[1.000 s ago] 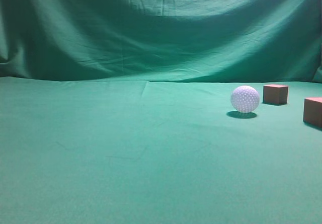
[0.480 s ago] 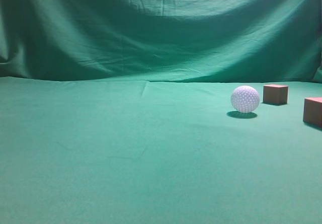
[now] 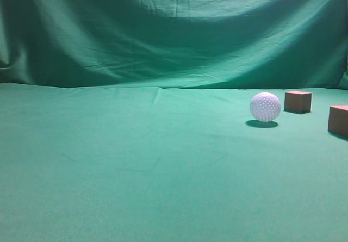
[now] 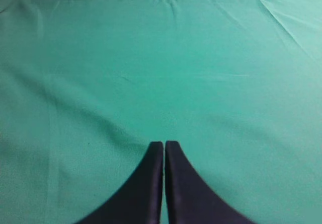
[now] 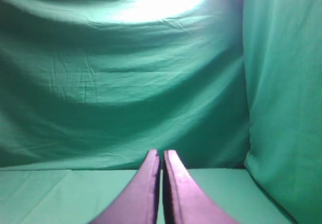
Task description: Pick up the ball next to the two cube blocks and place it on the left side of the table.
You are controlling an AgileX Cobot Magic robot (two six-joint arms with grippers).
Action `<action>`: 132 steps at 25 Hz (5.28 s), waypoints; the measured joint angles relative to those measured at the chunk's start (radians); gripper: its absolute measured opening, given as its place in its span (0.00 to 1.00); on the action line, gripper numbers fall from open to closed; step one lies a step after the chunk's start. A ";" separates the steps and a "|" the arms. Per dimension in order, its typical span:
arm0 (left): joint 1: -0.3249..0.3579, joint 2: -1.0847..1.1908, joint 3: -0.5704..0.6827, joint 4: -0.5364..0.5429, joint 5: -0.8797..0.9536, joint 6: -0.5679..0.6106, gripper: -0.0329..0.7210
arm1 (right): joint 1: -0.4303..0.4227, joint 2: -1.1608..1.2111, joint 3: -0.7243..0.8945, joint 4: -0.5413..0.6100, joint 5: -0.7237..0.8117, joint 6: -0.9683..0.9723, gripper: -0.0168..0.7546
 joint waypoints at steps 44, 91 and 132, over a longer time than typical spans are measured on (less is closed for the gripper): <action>0.000 0.000 0.000 0.000 0.000 0.000 0.04 | 0.359 1.628 -0.923 0.289 0.574 -0.367 0.74; 0.000 0.000 0.000 0.000 0.000 0.000 0.04 | 0.827 2.566 -2.283 0.574 0.502 -0.536 0.43; 0.000 0.000 0.000 0.000 0.000 0.000 0.04 | 0.608 1.963 -2.312 0.308 1.326 -0.357 0.02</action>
